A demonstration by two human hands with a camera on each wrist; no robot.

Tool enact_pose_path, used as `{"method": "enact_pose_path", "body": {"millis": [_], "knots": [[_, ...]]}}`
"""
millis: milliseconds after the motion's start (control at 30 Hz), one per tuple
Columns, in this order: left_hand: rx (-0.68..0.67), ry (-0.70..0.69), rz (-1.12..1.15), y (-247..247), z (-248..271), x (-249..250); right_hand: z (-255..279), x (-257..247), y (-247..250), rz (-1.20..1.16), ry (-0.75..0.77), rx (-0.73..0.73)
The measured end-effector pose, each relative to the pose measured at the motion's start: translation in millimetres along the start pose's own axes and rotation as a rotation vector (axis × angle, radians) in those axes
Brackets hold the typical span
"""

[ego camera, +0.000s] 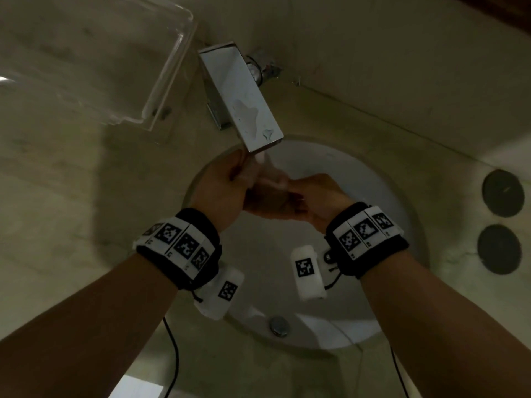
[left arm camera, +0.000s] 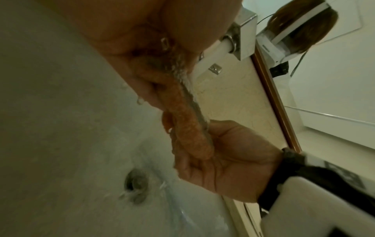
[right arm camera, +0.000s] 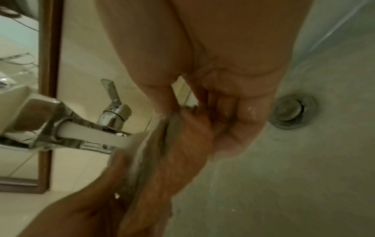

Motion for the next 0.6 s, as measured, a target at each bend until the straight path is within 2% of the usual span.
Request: {"method": "enact_pose_path", "body": {"millis": [100, 233, 367, 600], "knots": [[0.004, 0.021, 0.062, 0, 2, -2, -1, -2, -2, 0.003, 0.019, -0.033], [-0.025, 0.091, 0.249, -1, 2, -6, -1, -16, -3, -0.005, 0.164, -0.059], [-0.077, 0.178, 0.387, -5, -2, -13, 6, -31, -3, -0.042, 0.331, -0.175], [-0.042, 0.274, 0.487, -1, -7, -23, 12, -51, 2, 0.190, 0.595, -0.111]]}}
Point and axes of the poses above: each hand's wrist, its own z-axis away from the middle knuckle, its own y-axis out of the back of the hand, x = y × z, the point moved 8 cm from there along -z, towards the middle knuckle, and after that the axes turned 10 degrees about -z, right-handed, at the moved point
